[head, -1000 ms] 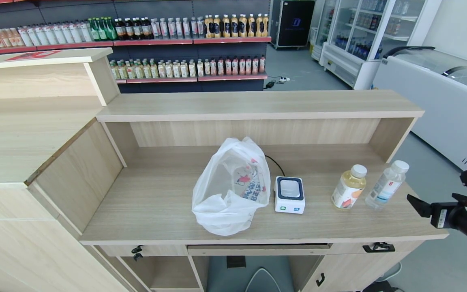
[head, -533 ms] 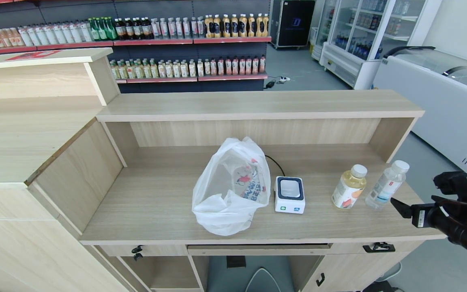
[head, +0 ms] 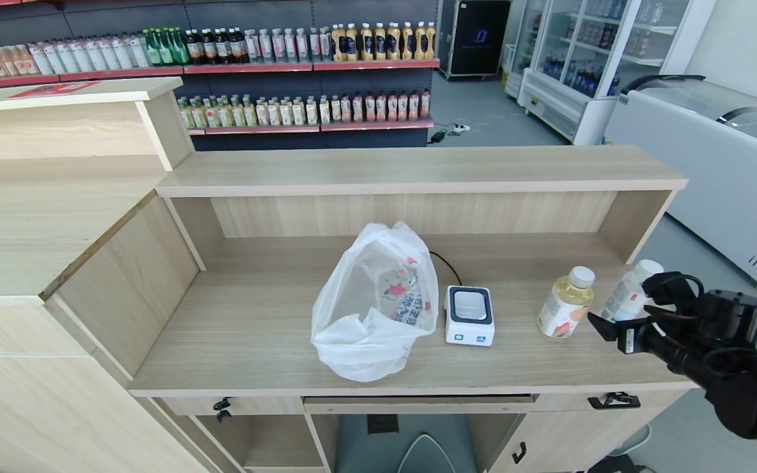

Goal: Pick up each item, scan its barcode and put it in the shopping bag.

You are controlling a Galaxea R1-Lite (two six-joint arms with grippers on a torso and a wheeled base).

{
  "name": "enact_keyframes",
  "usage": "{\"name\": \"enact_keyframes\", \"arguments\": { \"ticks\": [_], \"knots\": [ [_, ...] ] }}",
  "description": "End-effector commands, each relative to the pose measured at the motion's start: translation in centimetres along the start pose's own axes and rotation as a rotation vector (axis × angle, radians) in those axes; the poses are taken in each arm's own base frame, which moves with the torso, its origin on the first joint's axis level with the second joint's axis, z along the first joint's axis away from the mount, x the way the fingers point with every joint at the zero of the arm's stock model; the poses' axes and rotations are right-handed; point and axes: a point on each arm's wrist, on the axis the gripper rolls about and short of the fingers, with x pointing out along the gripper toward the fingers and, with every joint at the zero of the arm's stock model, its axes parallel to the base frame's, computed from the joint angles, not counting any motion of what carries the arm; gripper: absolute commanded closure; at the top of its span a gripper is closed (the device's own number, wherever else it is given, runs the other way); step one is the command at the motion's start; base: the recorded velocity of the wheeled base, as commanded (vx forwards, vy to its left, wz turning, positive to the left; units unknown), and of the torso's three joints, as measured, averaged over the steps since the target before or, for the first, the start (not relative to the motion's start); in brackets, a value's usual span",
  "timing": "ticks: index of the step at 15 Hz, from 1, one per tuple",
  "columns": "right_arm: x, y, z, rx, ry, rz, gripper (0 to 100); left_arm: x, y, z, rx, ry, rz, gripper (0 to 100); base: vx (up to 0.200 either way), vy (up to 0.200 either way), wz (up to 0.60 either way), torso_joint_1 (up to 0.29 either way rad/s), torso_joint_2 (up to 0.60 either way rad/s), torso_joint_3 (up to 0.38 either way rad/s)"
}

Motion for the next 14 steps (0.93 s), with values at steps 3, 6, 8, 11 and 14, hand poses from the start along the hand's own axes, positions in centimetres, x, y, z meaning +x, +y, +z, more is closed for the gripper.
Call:
{"name": "enact_keyframes", "arguments": {
  "ticks": [3,6,8,11,14],
  "knots": [
    [2.6,1.5,-0.8,-0.011,-0.004,0.042,0,0.0,0.0,0.0,0.0,0.0,0.001,100,0.0,0.0,0.0,0.0,0.0,0.0],
    [3.6,2.2,-1.4,-0.012,0.005,0.061,0,0.0,0.0,0.0,0.0,0.0,0.001,100,0.0,0.0,0.0,0.0,0.0,0.0],
    [3.9,2.5,-1.6,-0.014,0.006,0.072,0,0.0,0.0,0.0,0.0,0.0,0.001,100,0.0,0.0,0.0,0.0,0.0,0.0],
    [5.3,3.2,-1.8,-0.021,-0.01,0.086,0,0.0,0.0,0.0,0.0,0.0,0.001,100,0.0,0.0,0.0,0.0,0.0,0.0],
    [6.7,3.3,-1.6,-0.029,-0.044,0.086,0,0.0,0.0,0.0,0.0,0.0,0.001,100,0.0,0.0,0.0,0.0,0.0,0.0]
  ]
}}
